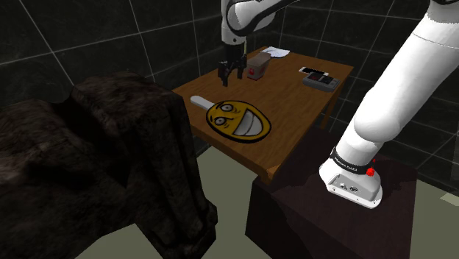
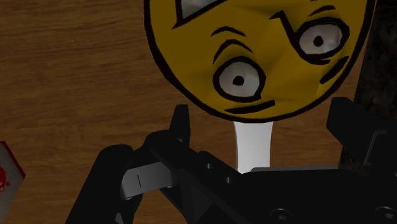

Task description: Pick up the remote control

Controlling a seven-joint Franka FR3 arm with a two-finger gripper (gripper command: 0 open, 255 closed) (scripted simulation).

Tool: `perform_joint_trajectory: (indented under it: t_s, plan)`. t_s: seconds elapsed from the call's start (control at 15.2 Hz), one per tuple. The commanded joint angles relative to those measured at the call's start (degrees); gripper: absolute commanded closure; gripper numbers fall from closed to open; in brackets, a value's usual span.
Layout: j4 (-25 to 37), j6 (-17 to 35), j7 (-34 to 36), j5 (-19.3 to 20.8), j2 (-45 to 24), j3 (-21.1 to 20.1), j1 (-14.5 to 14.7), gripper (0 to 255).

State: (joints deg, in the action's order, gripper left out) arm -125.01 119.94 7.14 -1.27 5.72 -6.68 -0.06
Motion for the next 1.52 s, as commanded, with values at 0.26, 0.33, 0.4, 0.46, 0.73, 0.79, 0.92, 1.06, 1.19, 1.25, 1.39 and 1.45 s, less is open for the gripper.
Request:
perform_joint_trajectory:
  t_s: [0.26, 0.33, 0.4, 0.46, 0.73, 0.79, 0.92, 1.06, 1.19, 1.25, 1.39, 1.45]
  plan:
    - [9.6, 4.0, 2.7, 2.8, -14.3, -0.7, 0.7, 0]
    - [11.4, 4.3, 3.1, 3.3, -16.5, -0.7, 0.9, 0]
    - [13.3, 4.6, 3.4, 3.8, -18.8, -0.7, 1.1, 0]
    - [15.3, 4.8, 3.8, 4.2, -21.2, -0.6, 1.3, 0]
    - [24.2, 4.7, 5.0, 5.9, -30.5, -0.2, 2.4, 0]
    - [26.7, 4.5, 5.2, 6.2, -32.9, -0.1, 2.7, 0]
    - [27.1, 5.1, 5.3, 6.4, -33.9, 0.0, 2.8, 0]
    - [26.8, 6.2, 5.4, 6.5, -34.7, 0.1, 2.8, 0]
    - [26.4, 7.4, 5.5, 6.6, -35.6, 0.1, 2.9, 0]
    - [26.3, 8.0, 5.6, 6.7, -36.0, 0.2, 2.9, 0]
    - [26.1, 8.9, 5.6, 6.8, -36.7, 0.2, 3.0, 0]
    - [26.1, 8.9, 5.6, 6.8, -36.7, 0.2, 3.0, 0]
